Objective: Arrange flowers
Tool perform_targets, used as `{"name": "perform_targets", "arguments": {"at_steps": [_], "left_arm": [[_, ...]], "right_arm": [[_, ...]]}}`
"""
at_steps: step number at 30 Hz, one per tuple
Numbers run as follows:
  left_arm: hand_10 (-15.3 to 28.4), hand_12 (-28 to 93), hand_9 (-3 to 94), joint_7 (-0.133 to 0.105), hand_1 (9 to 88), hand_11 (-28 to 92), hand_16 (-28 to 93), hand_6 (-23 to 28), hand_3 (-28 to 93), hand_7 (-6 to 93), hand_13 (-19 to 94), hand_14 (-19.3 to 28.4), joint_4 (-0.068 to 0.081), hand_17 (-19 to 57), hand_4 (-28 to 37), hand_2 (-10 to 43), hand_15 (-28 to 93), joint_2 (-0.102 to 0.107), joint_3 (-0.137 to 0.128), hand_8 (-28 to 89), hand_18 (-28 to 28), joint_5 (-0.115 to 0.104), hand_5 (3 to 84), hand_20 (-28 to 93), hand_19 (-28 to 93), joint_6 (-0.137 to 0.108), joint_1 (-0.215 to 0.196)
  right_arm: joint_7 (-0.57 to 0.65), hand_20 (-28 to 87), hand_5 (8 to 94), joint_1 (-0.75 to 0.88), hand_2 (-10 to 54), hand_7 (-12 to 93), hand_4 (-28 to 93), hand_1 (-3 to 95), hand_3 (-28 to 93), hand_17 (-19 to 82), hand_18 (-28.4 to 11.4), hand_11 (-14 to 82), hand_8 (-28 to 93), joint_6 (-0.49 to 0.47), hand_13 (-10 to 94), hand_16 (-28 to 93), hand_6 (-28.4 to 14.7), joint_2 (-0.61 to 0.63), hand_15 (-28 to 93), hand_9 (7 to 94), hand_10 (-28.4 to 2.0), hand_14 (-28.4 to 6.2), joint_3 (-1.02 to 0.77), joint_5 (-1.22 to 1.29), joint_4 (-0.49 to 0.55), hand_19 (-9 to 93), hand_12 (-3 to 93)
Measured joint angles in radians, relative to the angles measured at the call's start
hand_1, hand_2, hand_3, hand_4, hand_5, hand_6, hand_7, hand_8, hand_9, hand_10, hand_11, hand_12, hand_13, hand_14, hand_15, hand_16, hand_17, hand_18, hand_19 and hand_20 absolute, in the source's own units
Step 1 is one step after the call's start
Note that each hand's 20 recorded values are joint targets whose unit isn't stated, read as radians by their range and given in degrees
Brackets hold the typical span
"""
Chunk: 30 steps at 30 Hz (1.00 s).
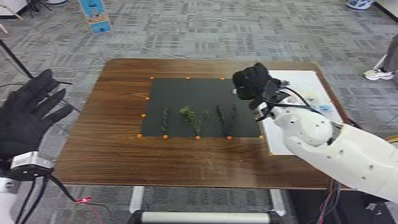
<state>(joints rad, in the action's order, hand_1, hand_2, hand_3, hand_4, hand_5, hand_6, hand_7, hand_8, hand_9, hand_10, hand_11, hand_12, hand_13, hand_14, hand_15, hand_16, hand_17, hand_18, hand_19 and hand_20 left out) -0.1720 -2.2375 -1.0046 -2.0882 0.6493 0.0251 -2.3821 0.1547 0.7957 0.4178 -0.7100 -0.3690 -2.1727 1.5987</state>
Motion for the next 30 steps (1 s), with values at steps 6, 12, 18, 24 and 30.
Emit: {"name": "perform_targets", "arguments": {"at_steps": [6, 12, 18, 24, 30], "left_arm": [[7.9, 20, 17.0, 0.013, 23.9, 9, 6, 1.0, 63, 15.1, 13, 12.1, 0.002, -13.2, -28.3, -9.5, 9, 0.01, 0.005, -8, 21.8, 0.004, 22.0, 8, 36, 0.009, 0.015], [7.9, 21, 17.2, 0.029, 23.8, 8, 7, 0.9, 64, 15.2, 13, 11.8, 0.006, -13.0, -28.3, -9.5, 8, 0.032, 0.011, -8, 19.9, 0.029, 22.1, 8, 36, 0.008, 0.03], [8.2, 21, 17.2, 0.032, 23.9, 9, 7, 1.1, 64, 15.4, 13, 11.9, 0.027, -13.0, -28.3, -9.5, 8, 0.083, 0.036, -8, 19.5, 0.035, 22.4, 8, 36, 0.002, 0.071], [7.2, 20, 17.5, 0.041, 23.4, 8, 7, 0.2, 64, 15.3, 13, 10.8, 0.038, -12.4, -28.3, -9.5, 8, 0.137, 0.055, -9, 19.0, 0.055, 22.0, 8, 35, 0.002, 0.127], [6.1, 20, 17.8, 0.041, 23.4, 7, 7, -1.4, 63, 15.8, 15, 9.1, 0.038, -11.2, -28.3, -9.5, 5, 0.162, 0.057, -9, 18.4, 0.058, 20.8, 8, 35, 0.002, 0.154]], "right_arm": [[-0.129, 56, 67.5, -0.072, -9.5, 51, -28, 49.6, 82, 30, -18.8, 36.8, 14, -0.015, 59, 47, 1.5, -0.133, 74, 74.2, -6.7, -8.4, 0.011, 0.094, -0.042, 84, 57.6], [-0.162, 56, 67.6, -0.109, -9.5, 50, -28, 49.6, 82, 30, -18.7, 36.6, 15, -0.031, 59, 48, 1.5, -0.233, 74, 74.3, -6.8, -8.2, 0.08, 0.101, -0.083, 84, 57.9], [-0.167, 56, 68.0, -0.098, -9.5, 50, -28, 49.9, 82, 31, -18.6, 35.8, 14, -0.035, 59, 47, 1.6, -0.325, 73, 74.6, -6.7, -7.9, 0.104, 0.1, -0.15, 83, 57.7], [-0.174, 56, 68.7, -0.107, -9.5, 50, -28, 49.3, 83, 31, -18.5, 34.6, 14, -0.026, 59, 48, 2.0, -0.408, 73, 75.3, -6.4, -7.8, 0.161, 0.106, -0.209, 83, 57.9], [-0.17, 55, 70.8, -0.105, -9.5, 47, -28, 48.2, 85, 30, -18.4, 32.3, 14, 0.008, 59, 50, 2.3, -0.469, 72, 76.3, -6.3, -7.9, 0.176, 0.104, -0.216, 83, 59.3]]}}
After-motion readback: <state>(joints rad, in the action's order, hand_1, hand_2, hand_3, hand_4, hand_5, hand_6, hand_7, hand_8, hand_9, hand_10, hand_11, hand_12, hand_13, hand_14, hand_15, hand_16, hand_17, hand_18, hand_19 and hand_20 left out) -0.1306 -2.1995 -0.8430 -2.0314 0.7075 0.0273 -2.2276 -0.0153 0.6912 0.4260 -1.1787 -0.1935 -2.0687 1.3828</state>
